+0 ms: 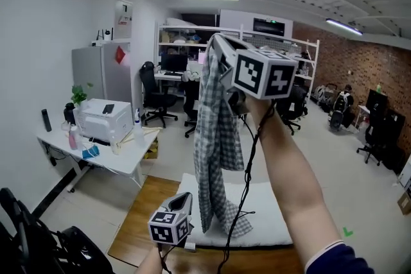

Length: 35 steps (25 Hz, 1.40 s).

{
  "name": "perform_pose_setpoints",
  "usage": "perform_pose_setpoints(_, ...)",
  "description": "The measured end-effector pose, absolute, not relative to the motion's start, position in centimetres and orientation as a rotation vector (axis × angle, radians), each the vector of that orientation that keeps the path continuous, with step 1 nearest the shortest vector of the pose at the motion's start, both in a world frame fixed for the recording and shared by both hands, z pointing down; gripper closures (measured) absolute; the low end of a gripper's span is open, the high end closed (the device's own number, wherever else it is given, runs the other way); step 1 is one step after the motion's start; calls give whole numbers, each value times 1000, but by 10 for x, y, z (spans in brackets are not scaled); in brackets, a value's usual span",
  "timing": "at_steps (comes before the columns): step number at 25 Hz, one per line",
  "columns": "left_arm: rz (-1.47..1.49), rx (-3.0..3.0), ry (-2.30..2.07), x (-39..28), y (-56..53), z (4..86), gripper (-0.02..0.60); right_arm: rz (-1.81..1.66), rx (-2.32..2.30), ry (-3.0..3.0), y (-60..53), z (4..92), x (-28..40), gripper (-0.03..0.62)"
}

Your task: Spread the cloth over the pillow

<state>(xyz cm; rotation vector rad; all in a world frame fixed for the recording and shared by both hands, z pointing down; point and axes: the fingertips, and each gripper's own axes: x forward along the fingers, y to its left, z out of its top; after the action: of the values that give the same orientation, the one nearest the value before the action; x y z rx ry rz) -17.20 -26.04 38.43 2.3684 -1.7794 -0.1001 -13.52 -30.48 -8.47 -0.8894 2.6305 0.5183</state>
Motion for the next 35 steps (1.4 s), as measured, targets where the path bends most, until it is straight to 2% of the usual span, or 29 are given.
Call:
perform_pose_setpoints(6, -180, 2236, -1948, -248, -237, 375, 571, 457, -756, 2664, -293, -80, -207, 571)
perform_pose_setpoints(13, -174, 2112, -2010, -291, -221, 403, 571, 438, -739, 2663, -294, -76, -231, 571)
perform_pose_setpoints(20, -78, 2092, -1969, -288, -222, 438, 571, 416, -886, 2663, -325, -46, -188, 571)
perform_pose_setpoints(28, 66, 2151, -1850, -255, -223, 495, 569, 355, -1137, 2620, -361, -6, -80, 571)
perform_pose_setpoints(31, 115, 2165, -1786, -237, -220, 521, 497, 324, -1248, 2599, -374, 13, -33, 571)
perform_pose_setpoints(35, 307, 2182, -1826, -223, -221, 551, 309, 290, -1365, 2579, -384, 36, 19, 571)
